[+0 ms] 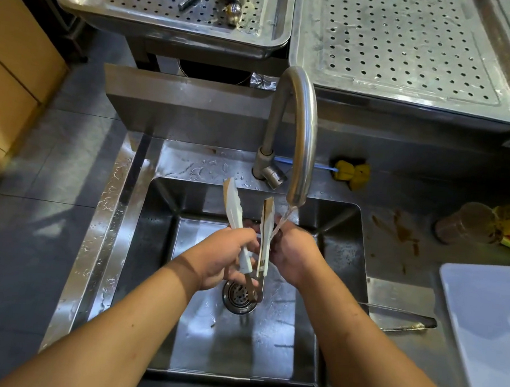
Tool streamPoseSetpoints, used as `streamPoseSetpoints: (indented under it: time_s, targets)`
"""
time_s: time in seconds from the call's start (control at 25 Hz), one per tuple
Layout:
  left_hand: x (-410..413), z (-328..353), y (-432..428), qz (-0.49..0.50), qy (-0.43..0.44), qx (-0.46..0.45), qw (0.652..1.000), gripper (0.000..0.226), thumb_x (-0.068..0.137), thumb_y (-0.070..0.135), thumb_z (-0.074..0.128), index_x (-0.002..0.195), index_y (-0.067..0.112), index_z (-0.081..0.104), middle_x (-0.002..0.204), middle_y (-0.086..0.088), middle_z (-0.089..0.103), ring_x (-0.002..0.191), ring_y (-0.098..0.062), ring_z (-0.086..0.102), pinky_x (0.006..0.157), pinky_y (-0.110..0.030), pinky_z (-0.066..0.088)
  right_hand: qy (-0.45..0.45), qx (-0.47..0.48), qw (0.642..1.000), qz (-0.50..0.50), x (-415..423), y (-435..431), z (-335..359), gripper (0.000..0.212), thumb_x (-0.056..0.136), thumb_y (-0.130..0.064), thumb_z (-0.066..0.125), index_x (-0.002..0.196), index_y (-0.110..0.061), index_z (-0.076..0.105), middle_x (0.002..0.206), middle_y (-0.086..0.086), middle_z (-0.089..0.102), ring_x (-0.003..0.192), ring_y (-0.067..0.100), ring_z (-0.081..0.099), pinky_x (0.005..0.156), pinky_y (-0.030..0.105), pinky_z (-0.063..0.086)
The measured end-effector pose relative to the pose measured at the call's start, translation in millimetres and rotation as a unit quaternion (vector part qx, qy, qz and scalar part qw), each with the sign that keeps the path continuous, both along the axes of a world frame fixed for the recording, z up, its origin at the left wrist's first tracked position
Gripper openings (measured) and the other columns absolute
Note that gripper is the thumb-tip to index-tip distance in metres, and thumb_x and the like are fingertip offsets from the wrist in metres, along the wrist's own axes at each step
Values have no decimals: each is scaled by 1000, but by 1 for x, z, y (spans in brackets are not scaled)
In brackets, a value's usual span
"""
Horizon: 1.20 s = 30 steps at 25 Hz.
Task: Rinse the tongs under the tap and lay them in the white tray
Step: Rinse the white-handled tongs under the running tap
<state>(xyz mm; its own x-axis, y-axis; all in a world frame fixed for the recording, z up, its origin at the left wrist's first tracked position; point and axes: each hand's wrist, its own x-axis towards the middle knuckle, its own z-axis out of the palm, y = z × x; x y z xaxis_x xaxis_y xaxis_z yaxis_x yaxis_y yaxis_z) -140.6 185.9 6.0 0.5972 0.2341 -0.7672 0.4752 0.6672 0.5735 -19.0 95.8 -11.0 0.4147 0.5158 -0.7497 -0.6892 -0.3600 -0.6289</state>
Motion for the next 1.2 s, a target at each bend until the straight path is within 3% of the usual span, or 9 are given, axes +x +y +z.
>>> streamPoseSetpoints:
  time_s: [0.12,0.2,0.36,0.48,0.68,0.8,1.0,1.12,1.2]
  targets:
    - [5,1,3,6,-4,-20,1000,14,93,7,51,94,5,65,89,-17,67,72,-28,68,49,-40,62,-2,11,1000,-16,6,1,-1,39,108,-29,47,96,-4,74,95,16,80,72,28,76,79,50,60]
    - [6,2,4,12,-13,-30,999,20,93,8,50,98,5,69,97,-20,65,87,-35,63,51,-40,62,-3,12,1000,-19,8,1,-3,39,108,-29,48,94,-5,75,88,13,81,65,26,75,73,47,57]
    - [3,1,1,12,-15,-38,999,21,93,7,49,105,4,66,104,-21,61,92,-37,59,51,-39,62,-7,19,1000,-10,7,-2,-10,36,107,-30,49,100,-5,74,91,12,81,70,29,76,81,52,60]
    - [-7,1,-5,10,-27,-44,999,22,90,8,51,107,6,65,103,-20,63,80,-31,65,55,-42,62,-5,23,1000,-6,0,-8,-12,37,106,-33,52,104,-4,74,95,12,80,73,30,75,84,52,58]
    - [-23,8,-12,17,-26,-51,998,45,81,14,57,125,19,54,111,-21,57,94,-37,56,55,-43,63,7,21,1000,-15,-11,-17,-15,39,105,-31,54,114,3,70,90,12,78,70,29,75,73,47,62]
    - [-32,12,-19,16,-57,-70,996,40,84,14,57,121,28,61,104,-17,62,86,-33,58,61,-49,65,1,15,1000,-15,-15,-21,-16,41,104,-30,54,118,6,69,94,17,76,74,28,73,86,55,61]
    - [-45,11,-31,37,-32,-67,997,47,103,14,58,148,23,48,101,-18,63,80,-31,59,56,-49,64,5,14,1000,-22,-25,-33,-18,41,104,-33,54,112,3,71,91,18,75,76,30,70,71,45,61]
    - [-48,12,-35,9,-32,-67,997,58,98,7,55,148,30,40,103,-19,62,86,-34,59,58,-46,63,7,20,999,-24,-26,-39,-20,37,102,-35,56,106,-3,73,86,16,74,71,27,68,70,44,57]
    - [-50,12,-38,-15,-27,-52,998,61,88,12,59,143,32,47,104,-19,63,92,-34,61,60,-46,63,-1,24,1000,-17,-26,-38,-20,38,97,-39,59,109,-6,74,87,16,74,70,26,68,70,45,56]
